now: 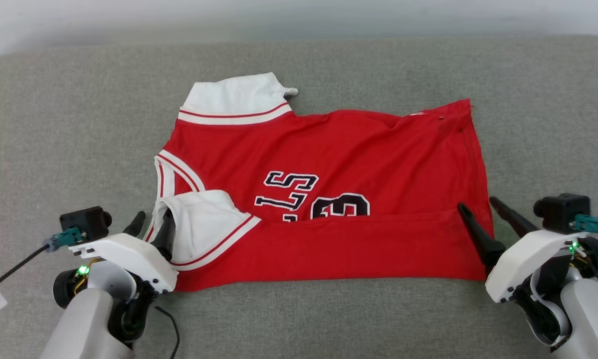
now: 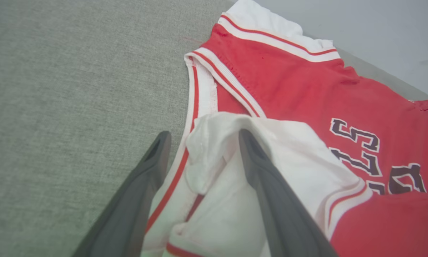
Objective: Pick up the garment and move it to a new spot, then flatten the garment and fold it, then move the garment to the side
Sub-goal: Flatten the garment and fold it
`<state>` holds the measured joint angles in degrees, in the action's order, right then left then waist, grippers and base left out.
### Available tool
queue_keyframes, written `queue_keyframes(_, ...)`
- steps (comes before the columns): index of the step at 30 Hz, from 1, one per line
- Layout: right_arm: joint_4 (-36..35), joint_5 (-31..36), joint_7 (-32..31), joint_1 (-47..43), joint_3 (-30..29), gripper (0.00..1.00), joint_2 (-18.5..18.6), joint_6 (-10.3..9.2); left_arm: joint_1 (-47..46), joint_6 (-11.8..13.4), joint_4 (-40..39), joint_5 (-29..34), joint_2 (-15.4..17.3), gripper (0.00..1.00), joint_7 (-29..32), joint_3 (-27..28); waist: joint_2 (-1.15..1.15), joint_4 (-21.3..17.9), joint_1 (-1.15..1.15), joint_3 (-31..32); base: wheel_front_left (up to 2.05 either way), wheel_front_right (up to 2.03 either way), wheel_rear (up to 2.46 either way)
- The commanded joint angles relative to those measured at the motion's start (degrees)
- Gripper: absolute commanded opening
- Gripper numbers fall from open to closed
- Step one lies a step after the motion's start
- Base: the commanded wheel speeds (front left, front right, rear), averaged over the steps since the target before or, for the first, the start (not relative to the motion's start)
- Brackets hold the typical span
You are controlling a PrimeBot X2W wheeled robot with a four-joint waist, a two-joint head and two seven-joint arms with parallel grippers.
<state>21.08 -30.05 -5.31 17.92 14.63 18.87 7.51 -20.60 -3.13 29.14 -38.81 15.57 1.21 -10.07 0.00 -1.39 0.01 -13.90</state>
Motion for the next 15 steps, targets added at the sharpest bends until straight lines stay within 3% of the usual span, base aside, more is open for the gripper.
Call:
queue_keyframes(1,-0.8,-0.4,1.9,0.8,-0.2,1.0,-0.1,-0.04,-0.2,-0.4,-0.2,-0.2,0.5,1.0,0.0,0.3,0.0,-0.5,-0.01,1.1,0.0,0.0,0.0)
queue_keyframes(8,-5.7,1.3,11.5,-2.4,-2.0,1.0,0.4,-0.05,1.9,-0.6,-4.1,-0.9,5.4,1.0,6.1,0.3,0.0,-1.7,-0.01,5.2,0.0,0.0,0.0)
queue_keyframes(15,-14.5,4.3,12.8,-6.7,-5.6,1.0,-1.0,-0.04,4.5,-0.4,-13.3,-2.9,12.8,1.0,21.0,-0.9,0.0,-3.0,-0.01,6.1,0.0,0.0,0.0)
